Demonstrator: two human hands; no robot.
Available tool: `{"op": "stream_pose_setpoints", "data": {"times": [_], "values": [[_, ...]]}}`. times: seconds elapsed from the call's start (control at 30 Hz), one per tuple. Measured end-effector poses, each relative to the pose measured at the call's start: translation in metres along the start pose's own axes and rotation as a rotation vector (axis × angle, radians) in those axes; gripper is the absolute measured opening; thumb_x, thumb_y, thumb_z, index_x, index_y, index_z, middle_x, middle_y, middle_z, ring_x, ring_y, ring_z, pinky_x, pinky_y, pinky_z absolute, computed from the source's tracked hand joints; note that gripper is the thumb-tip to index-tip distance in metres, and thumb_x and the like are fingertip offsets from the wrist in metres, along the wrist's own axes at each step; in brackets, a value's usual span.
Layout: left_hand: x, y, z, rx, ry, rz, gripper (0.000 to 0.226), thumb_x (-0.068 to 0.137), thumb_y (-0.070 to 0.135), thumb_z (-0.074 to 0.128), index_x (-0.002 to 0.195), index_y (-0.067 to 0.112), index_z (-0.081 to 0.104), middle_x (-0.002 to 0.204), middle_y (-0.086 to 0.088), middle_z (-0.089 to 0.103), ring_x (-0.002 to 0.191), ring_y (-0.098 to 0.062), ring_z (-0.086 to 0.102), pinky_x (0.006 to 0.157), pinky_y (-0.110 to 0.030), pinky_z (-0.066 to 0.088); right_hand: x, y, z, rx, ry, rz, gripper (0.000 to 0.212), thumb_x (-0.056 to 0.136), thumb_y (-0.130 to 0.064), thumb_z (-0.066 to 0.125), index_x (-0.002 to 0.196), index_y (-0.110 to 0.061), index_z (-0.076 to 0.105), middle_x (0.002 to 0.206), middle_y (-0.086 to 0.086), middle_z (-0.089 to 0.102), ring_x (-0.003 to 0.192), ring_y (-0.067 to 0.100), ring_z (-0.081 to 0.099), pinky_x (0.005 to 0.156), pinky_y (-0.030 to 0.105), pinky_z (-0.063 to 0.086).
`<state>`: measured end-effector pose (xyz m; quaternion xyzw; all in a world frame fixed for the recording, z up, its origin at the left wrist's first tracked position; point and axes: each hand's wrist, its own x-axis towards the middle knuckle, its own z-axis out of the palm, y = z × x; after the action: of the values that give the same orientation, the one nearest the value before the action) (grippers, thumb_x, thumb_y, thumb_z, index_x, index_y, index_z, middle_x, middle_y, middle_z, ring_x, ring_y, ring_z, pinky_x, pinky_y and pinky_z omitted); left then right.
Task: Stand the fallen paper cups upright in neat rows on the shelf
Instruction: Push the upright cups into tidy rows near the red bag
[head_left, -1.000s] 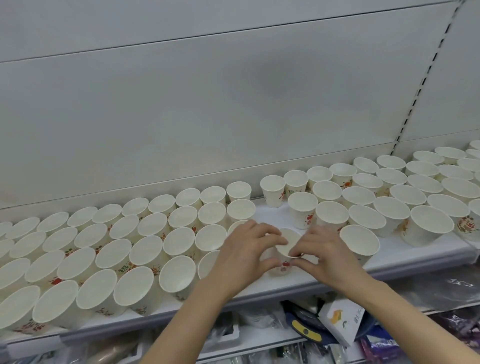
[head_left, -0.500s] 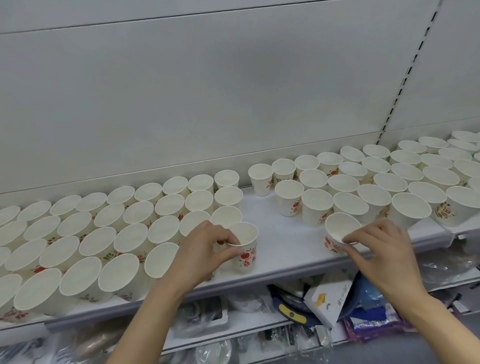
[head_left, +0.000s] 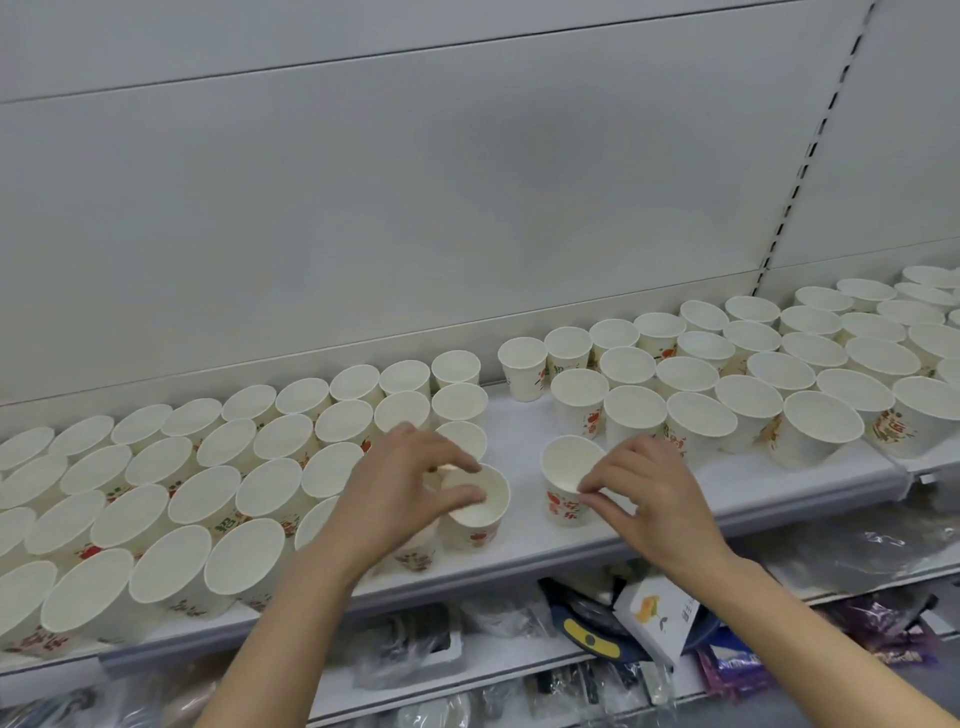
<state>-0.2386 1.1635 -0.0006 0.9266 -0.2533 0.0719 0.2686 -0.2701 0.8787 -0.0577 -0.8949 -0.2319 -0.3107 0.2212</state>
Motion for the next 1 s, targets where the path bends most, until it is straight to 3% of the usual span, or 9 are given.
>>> {"op": "stream_pose_setpoints", "data": {"times": [0.13,0.33,0.47,0.63,0.73,0.87,1.0], "values": [[0.095,0.014,-0.011,0.163,0.084,0.002,0.007,0.083,0.038,0.071,0.09,0.036,0.073,0.084,0.019,0.065,0.086,-0.01,0.051,0.066,-0.027,0.034,0.016,0.007,0.009,-0.009,0.001,-0.021,0.019,0.084,-0.037,0.062,0.077,-0.021,0.069,0.08,-0.009,0.064,0.081,0.016,0.052,0.07,0.025,0.029],[0.194,0.001,0.051,0.411,-0.232,-0.052,0.03,0.081,0.032,0.071,0.11,0.026,0.069,0.108,0.005,0.068,0.104,-0.02,0.059,0.079,-0.029,0.046,0.026,0.01,0.022,-0.003,0.025,0.005,0.008,0.078,-0.025,0.073,0.077,-0.02,0.067,0.079,-0.008,0.062,0.077,0.018,0.051,0.068,0.026,0.03],[0.199,-0.013,0.065,0.482,-0.228,-0.026,0.012,0.082,0.026,0.066,0.092,0.024,0.073,0.091,-0.004,0.069,0.094,-0.025,0.06,0.065,-0.028,0.037,0.024,0.01,0.023,0.015,0.029,0.0,0.007,0.079,-0.025,0.072,0.078,-0.02,0.067,0.08,-0.008,0.061,0.079,0.017,0.05,0.07,0.022,0.025],[0.201,-0.029,0.051,0.588,-0.237,0.031,0.012,0.083,0.027,0.065,0.091,0.026,0.074,0.09,-0.008,0.067,0.095,-0.027,0.058,0.068,-0.03,0.038,0.038,0.011,0.033,0.02,0.024,-0.047,0.011,0.081,-0.029,0.069,0.077,-0.019,0.068,0.079,-0.007,0.062,0.079,0.016,0.05,0.074,0.02,0.023],[0.202,-0.033,0.046,0.606,-0.24,0.035,0.014,0.082,0.024,0.066,0.093,0.026,0.075,0.092,-0.008,0.068,0.099,-0.028,0.056,0.068,-0.029,0.034,0.051,0.012,0.042,0.008,0.019,-0.051,0.009,0.079,-0.026,0.072,0.077,-0.018,0.068,0.079,-0.006,0.062,0.078,0.019,0.051,0.07,0.026,0.032],[0.202,-0.036,0.043,0.508,-0.239,0.006,0.02,0.082,0.026,0.068,0.1,0.031,0.073,0.103,0.006,0.069,0.106,-0.02,0.054,0.079,-0.028,0.041,0.067,0.019,0.061,-0.047,-0.015,-0.027,0.01,0.079,-0.027,0.068,0.075,-0.018,0.067,0.076,-0.005,0.062,0.074,0.023,0.052,0.064,0.033,0.036],[0.2,-0.035,0.038,0.443,-0.251,-0.025,0.02,0.082,0.027,0.07,0.101,0.035,0.072,0.102,0.007,0.067,0.104,-0.016,0.055,0.078,-0.027,0.04,0.083,0.026,0.073,-0.075,-0.028,0.025,0.009,0.076,-0.026,0.069,0.074,-0.018,0.067,0.073,-0.004,0.062,0.074,0.025,0.054,0.066,0.033,0.036]]}}
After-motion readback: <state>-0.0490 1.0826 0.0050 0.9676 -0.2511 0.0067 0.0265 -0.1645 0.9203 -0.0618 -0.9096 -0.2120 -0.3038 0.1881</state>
